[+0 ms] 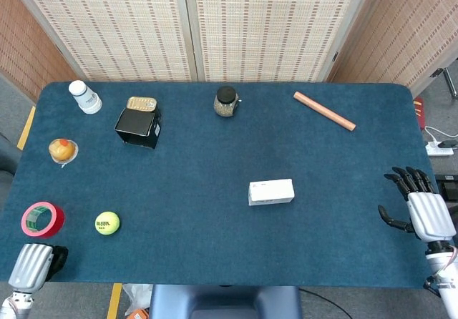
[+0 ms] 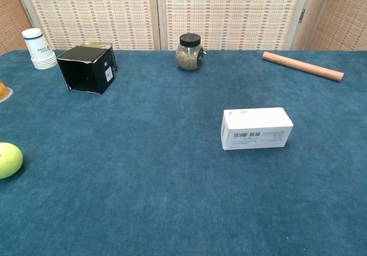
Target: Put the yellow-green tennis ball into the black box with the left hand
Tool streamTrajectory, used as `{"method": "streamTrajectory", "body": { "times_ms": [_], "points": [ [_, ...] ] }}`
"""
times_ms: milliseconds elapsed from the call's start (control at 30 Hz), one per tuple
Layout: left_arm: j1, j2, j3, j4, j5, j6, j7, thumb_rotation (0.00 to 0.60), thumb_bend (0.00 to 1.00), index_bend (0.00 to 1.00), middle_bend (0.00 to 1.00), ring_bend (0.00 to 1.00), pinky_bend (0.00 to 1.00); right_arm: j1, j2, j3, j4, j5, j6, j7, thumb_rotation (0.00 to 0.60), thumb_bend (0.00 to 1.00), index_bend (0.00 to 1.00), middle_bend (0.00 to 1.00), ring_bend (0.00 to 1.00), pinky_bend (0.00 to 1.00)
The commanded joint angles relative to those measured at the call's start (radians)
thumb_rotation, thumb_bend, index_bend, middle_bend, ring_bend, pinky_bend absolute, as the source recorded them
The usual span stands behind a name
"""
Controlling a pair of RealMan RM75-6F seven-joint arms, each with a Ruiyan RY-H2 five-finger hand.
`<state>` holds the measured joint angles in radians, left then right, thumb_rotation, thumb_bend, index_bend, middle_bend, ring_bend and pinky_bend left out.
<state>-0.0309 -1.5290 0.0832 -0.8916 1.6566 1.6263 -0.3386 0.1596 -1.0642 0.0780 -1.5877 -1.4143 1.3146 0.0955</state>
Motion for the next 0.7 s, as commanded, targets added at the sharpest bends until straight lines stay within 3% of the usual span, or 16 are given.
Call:
{"method": "streamTrajectory", "body": {
  "times_ms": [33,300,700],
  "points": [
    [0.015,-0.11,0.002,0.103,0.008,0.013,0.01,0.6,0.68,1.0,1.0,1.0,1.0,-0.002,0.002,-0.001,-0.001,-0.001,0.002,0.003,0.6,0.33,0.19,0.1,0.0,0.0],
    [0.018,-0.233,0.036,0.281,0.044,-0.001,0.102,0.6,0.69,1.0,1.0,1.0,1.0,-0.001,0.007,-0.006,0.001,-0.021,0.007,0.02,0.6,0.33,0.19,0.1,0.0,0.0],
    [-0.02,-0.329,0.009,0.353,0.03,-0.019,0.151,0.6,0.69,1.0,1.0,1.0,1.0,0.001,0.01,-0.006,0.002,-0.021,0.007,0.028,0.6,0.33,0.19,0.1,0.0,0.0]
  ]
}}
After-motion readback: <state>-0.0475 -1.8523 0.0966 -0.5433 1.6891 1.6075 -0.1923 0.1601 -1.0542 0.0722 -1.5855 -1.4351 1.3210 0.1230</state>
